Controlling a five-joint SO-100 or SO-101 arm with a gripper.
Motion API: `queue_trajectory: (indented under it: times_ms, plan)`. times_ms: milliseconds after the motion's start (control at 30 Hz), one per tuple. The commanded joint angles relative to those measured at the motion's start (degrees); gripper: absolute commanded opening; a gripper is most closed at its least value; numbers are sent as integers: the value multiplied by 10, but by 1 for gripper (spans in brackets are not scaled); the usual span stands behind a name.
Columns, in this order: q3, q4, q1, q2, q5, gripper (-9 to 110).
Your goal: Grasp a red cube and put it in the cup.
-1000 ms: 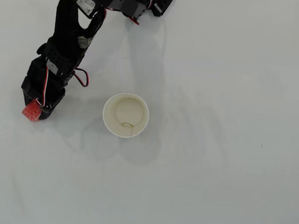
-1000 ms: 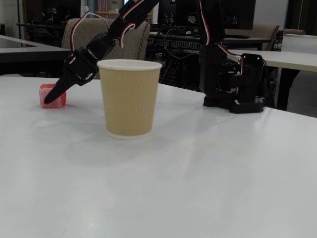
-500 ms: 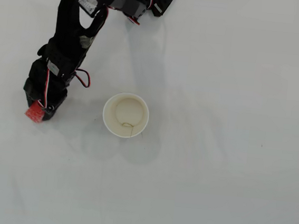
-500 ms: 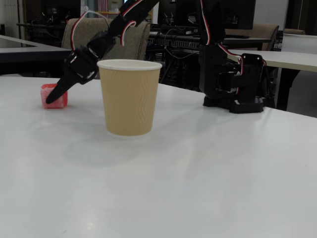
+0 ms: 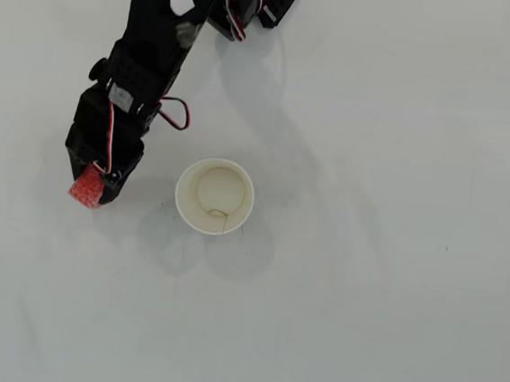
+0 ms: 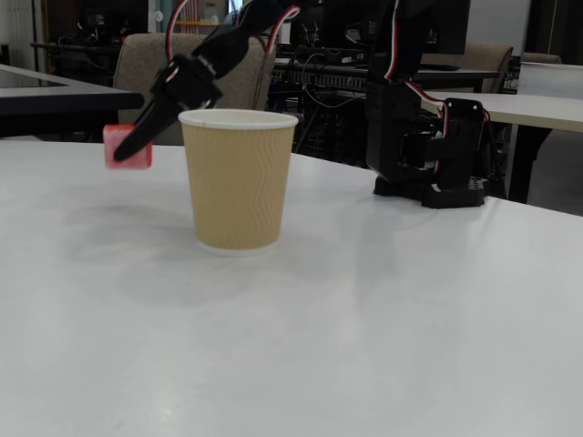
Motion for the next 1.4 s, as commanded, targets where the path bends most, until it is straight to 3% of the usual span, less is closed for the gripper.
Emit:
queue_trajectory:
  times_ms: [0, 567, 1367]
  plan:
    - [20, 10, -18, 105, 18, 0]
    - [191, 47, -97, 384, 88, 0]
    - [210, 69, -153, 483, 133, 0]
